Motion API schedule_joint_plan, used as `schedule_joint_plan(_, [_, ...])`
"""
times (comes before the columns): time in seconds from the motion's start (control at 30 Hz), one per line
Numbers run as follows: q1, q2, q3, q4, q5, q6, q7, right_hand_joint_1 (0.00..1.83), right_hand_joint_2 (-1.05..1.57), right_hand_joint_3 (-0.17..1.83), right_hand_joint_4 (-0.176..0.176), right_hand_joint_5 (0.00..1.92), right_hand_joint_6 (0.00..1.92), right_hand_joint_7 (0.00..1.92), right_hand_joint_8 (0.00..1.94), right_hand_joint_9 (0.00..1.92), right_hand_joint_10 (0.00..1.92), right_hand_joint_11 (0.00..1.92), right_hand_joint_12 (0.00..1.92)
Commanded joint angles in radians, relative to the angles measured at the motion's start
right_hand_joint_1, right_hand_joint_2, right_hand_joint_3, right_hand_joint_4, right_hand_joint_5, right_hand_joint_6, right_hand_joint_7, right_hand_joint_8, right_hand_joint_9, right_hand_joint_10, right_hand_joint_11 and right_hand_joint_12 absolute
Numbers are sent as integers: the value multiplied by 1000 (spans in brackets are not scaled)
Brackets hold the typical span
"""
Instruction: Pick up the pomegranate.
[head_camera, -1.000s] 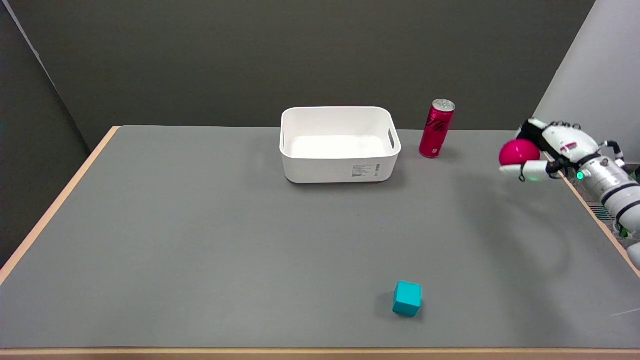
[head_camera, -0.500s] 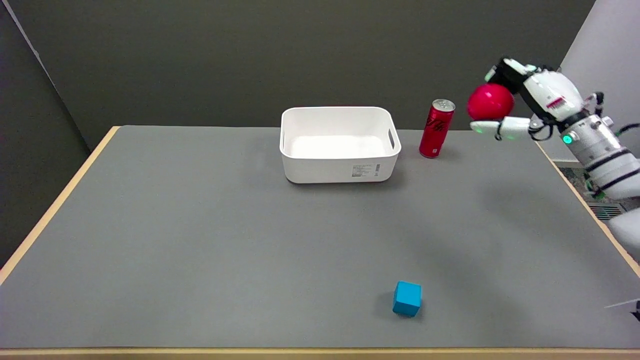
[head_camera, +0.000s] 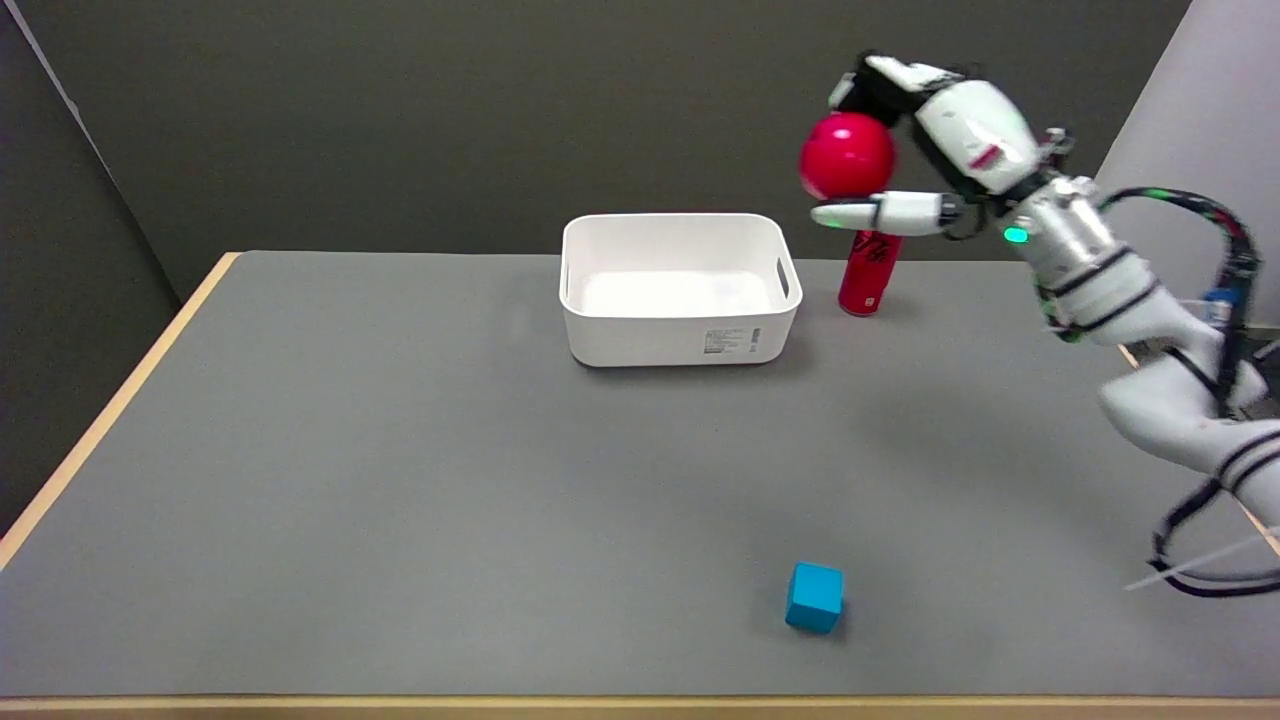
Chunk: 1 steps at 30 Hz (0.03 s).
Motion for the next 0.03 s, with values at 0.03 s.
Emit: schedule_joint_plan(0.03, [370, -194, -363, -10, -210, -292, -83, 1153, 1234, 175, -158, 447, 1716, 794, 1349, 636, 1162, 486, 1536])
